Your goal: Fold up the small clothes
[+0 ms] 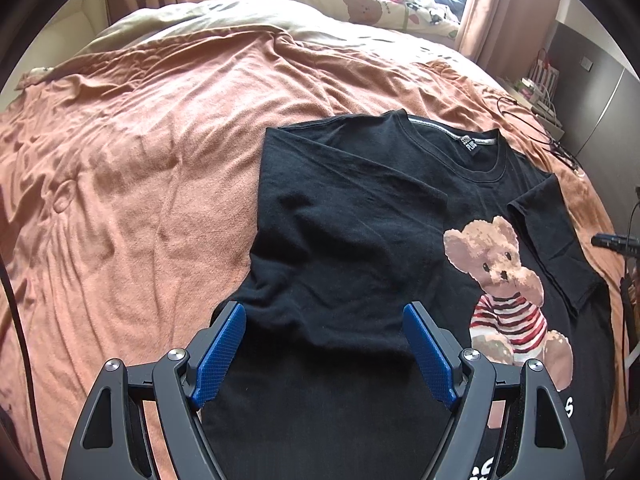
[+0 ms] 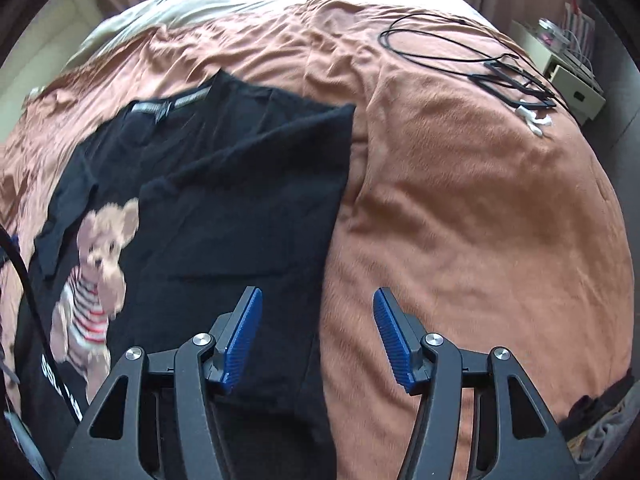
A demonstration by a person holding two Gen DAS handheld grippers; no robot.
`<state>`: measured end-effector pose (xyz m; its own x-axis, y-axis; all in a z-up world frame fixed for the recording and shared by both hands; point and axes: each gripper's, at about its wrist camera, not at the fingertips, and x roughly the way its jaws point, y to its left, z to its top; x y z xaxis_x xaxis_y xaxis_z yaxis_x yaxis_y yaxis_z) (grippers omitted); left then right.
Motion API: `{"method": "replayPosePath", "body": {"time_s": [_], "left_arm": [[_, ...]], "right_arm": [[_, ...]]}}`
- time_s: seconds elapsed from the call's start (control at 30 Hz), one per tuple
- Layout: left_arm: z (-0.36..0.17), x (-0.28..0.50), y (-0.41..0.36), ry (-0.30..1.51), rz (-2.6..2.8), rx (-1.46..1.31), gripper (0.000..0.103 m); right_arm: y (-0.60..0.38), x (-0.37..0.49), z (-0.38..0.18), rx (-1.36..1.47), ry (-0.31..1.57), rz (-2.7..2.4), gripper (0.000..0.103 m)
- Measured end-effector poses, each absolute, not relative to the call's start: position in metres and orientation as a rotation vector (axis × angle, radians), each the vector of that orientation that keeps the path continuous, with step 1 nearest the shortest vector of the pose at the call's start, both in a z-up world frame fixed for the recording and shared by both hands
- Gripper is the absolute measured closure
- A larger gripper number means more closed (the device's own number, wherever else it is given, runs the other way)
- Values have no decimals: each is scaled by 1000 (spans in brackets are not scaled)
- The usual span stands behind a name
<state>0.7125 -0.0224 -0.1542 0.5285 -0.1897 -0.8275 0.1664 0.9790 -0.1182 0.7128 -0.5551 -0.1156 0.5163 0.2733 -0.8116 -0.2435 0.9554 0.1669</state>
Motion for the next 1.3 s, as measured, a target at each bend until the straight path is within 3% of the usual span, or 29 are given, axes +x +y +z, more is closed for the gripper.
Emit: {"method": "replayPosePath", "body": {"time_s": [0.3,0.47,0.87,1.3], "left_arm": [[-152,684,-1,1001,-176,-58,21],[-158,666,19,1015,-139,-78,21],[-173,620,72,1046,-56,-155,21],[-176,542,126,1049,-13,-254,21]], "right_arm": [[-547,671,-132,-30,1020,341,48],[-548,666,-150,-71,1010,264,63],[-583,660,-164,168,1008,159,63],[-596,571,-160,276,1050,218,63]]}}
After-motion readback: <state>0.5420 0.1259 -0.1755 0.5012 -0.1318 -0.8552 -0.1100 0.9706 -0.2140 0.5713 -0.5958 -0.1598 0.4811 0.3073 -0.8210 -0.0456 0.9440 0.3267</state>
